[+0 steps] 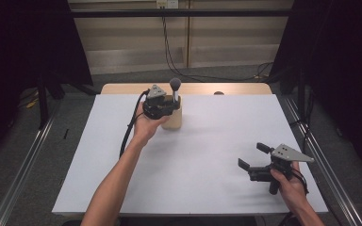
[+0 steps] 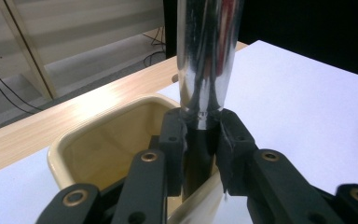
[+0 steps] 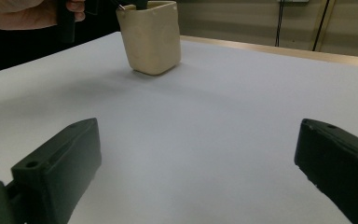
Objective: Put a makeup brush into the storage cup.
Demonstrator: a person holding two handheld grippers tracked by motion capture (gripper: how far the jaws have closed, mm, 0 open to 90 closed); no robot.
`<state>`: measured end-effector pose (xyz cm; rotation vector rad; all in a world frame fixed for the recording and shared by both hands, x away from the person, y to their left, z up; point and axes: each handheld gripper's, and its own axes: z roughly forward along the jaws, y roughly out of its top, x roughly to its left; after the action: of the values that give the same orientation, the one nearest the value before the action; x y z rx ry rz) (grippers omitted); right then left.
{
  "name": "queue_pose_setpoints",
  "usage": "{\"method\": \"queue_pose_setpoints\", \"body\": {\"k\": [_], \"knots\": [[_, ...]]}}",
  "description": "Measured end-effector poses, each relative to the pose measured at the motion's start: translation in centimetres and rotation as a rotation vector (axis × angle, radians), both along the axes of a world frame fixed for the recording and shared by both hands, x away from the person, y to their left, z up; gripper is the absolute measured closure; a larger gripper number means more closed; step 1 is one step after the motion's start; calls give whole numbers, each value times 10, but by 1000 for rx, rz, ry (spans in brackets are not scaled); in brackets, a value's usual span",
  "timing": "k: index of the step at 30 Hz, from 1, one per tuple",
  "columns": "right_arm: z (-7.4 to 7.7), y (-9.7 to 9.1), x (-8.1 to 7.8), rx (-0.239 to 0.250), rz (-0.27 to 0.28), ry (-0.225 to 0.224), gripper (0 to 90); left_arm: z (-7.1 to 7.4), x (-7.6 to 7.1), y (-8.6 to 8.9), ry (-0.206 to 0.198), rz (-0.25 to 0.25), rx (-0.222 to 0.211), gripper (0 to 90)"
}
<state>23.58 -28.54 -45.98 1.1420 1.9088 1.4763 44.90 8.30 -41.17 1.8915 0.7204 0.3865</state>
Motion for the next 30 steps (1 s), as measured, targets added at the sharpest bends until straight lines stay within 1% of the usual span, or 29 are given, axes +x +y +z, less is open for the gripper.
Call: {"method": "queue_pose_setpoints", "body": {"k": [1, 2, 3, 4, 5, 6, 10, 16, 17, 19, 21, 23, 26, 27, 29, 30], "knots": [[0, 0, 0, -1, 0, -1, 5, 0, 0, 0, 0, -5, -13, 715], [0, 0, 0, 0, -1, -1, 5, 0, 0, 0, -1, 0, -14, 692], [0, 0, 0, -1, -1, 0, 5, 1, 0, 0, -6, 10, -3, 665], [0, 0, 0, -1, -2, 1, 5, 1, -1, 0, -8, 6, -16, 648], [0, 0, 0, -2, -3, 1, 5, 1, -1, 1, -11, 9, -16, 636], [0, 0, 0, -2, -4, 2, 5, 2, -1, 1, -17, 15, -6, 619], [0, 1, 0, -2, -2, -1, 5, 4, -3, 3, -33, 41, -11, 470], [-1, -1, 0, 7, -9, -2, 5, 4, -3, 10, -32, 63, -37, 319], [-1, -1, 0, 4, -10, -3, 5, 4, -2, 11, -35, 65, -42, 281], [-1, -2, 0, 8, -9, -3, 5, 5, -2, 14, -39, 73, -45, 236], [-1, -2, 0, 1, -16, -14, 5, 6, -2, 15, -42, 80, -59, 170], [-1, -2, 1, 8, -15, -12, 5, 8, -2, 16, -41, 92, -63, 114], [-1, -2, 1, 8, -14, -11, 5, 9, -3, 18, -36, 105, -65, 63], [-1, -2, 1, 7, -15, -11, 5, 10, -3, 20, -27, 102, -69, 52], [-1, -2, 1, 7, -14, -12, 5, 11, -5, 21, -31, 99, -71, 45], [-1, -2, 1, 7, -15, -11, 5, 11, -7, 22, -26, 97, -77, 39]]}}
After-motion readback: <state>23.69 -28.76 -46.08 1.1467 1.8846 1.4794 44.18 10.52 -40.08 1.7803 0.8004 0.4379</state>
